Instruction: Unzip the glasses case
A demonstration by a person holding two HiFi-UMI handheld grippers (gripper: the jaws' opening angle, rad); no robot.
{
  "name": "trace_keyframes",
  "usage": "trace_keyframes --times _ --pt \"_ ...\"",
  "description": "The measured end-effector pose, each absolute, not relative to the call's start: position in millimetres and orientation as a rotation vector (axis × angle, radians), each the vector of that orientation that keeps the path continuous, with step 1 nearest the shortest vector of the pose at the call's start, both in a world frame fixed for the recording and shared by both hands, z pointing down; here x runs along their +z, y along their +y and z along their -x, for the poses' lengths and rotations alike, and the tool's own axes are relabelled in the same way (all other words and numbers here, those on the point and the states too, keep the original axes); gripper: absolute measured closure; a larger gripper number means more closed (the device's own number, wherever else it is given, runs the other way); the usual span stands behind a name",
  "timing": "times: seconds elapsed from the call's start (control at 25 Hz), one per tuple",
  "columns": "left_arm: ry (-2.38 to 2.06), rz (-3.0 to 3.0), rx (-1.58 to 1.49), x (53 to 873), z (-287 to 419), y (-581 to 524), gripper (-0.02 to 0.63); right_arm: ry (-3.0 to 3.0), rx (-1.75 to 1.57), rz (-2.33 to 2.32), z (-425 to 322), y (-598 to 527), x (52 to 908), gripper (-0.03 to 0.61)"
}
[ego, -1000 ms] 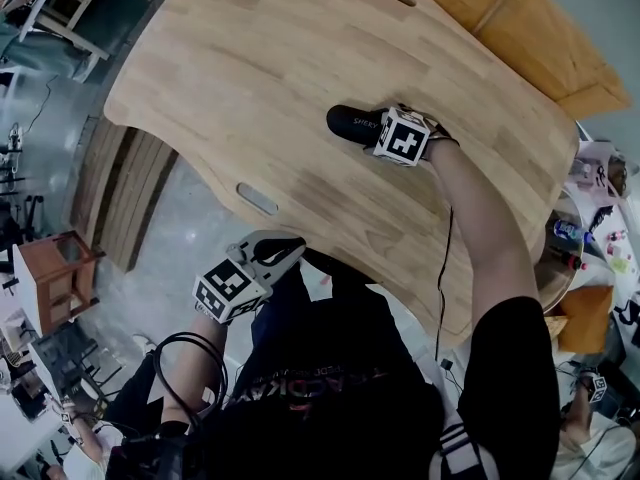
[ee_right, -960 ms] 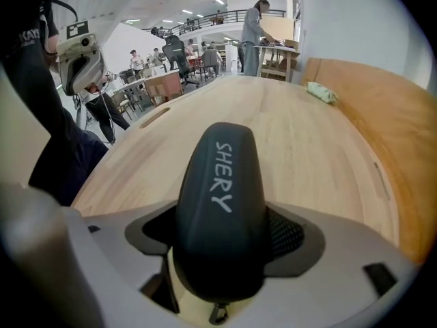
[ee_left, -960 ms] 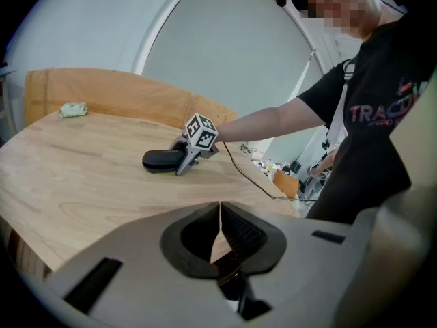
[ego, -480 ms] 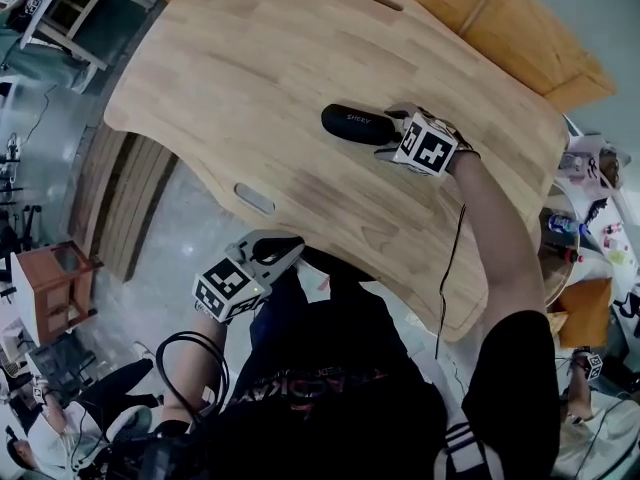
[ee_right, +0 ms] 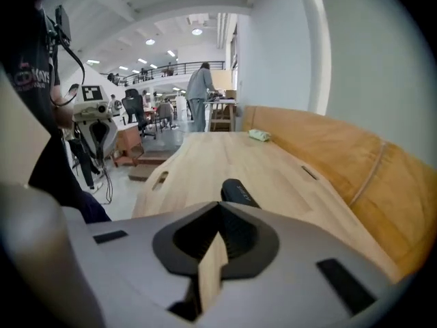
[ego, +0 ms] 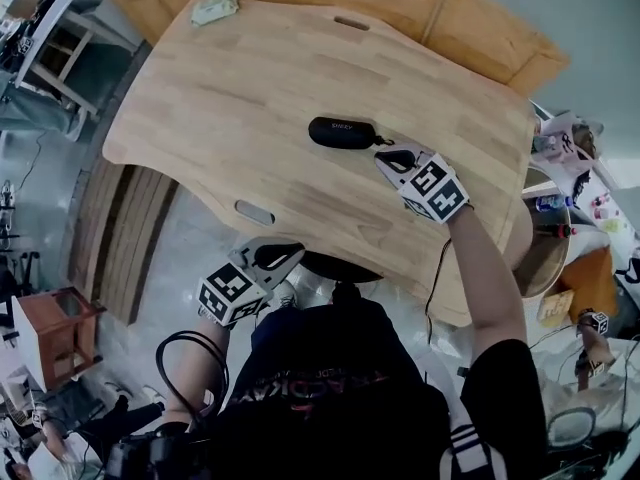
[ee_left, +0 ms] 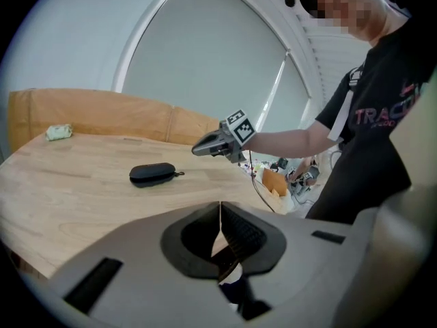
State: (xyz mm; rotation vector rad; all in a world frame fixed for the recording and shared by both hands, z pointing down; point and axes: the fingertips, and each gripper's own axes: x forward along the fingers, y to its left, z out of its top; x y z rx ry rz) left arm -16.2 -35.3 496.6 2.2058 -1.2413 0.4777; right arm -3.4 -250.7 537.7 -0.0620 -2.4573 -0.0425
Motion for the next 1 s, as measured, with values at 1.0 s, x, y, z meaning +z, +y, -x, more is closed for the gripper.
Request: trace_keyframes --times 1.0 --pt "-0.942 -2.355 0.432 484.8 12.0 117.0 0.601 -2.698 0.634 -0.415 -4.9 85.1 466.6 0.561"
